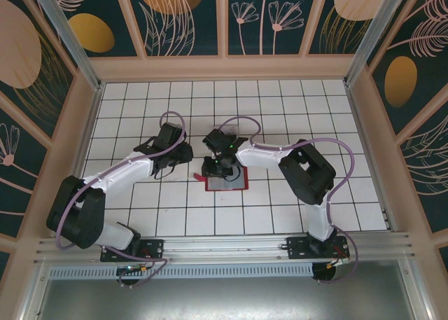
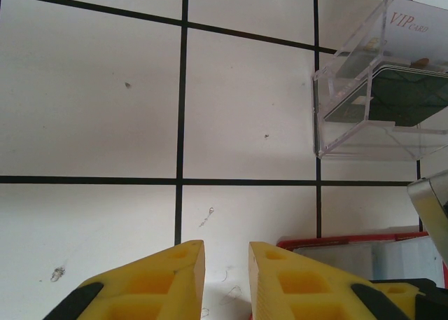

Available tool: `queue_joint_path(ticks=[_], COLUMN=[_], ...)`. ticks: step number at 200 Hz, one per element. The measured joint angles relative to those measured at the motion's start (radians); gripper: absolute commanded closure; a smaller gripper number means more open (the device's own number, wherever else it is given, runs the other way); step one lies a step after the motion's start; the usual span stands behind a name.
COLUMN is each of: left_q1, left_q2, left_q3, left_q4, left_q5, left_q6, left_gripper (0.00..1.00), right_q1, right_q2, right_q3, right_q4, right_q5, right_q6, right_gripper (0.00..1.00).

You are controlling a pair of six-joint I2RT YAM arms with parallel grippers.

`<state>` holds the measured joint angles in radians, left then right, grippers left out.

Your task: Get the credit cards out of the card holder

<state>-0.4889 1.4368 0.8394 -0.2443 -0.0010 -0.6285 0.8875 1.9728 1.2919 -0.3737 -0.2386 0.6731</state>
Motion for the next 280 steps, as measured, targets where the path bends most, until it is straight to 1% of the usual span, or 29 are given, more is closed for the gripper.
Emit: queue_joint_path(ticks=[39,85,116,141,204,238,280], left_q1=[0.0,0.0,0.0,0.0,0.0,0.0,0.0], left_q2=[0.0,0.0,0.0,0.0,0.011,0.013,0.017], left_q3=[0.0,0.0,0.0,0.0,0.002,0.005,0.006], left_q4=[0.0,0.0,0.001,0.001,0.001,0.001,0.001], left_q5=[0.0,0.002,0.003,0.004,0.019,0.019,0.027], left_q6=[0.0,0.0,0.001,0.004,0.008,0.008,0.008], left_gripper=[0.75,0.75,0.74,0.74,0.74,0.74,0.73], right_q1=[0.01,0.023,0.033,0.043,0.051,0.052,0.053], right_q2=[0.0,-0.001,-0.001,0.0,0.0,0.0,0.0], right_q3=[0.015,0.04,0.063,0.085,0.12,0.133,0.135], right_q4=[-0.04,-0.122,-0.195,-0.262,-0.374,-0.417,-0.458], right_q5=[0.041,0.118,0.181,0.237,0.34,0.386,0.433], right_q6=[0.008,0.007,0.007,0.006,0.006,0.005,0.003], right_gripper=[0.65,0.62,0.55,0.52,0.48,0.43,0.4])
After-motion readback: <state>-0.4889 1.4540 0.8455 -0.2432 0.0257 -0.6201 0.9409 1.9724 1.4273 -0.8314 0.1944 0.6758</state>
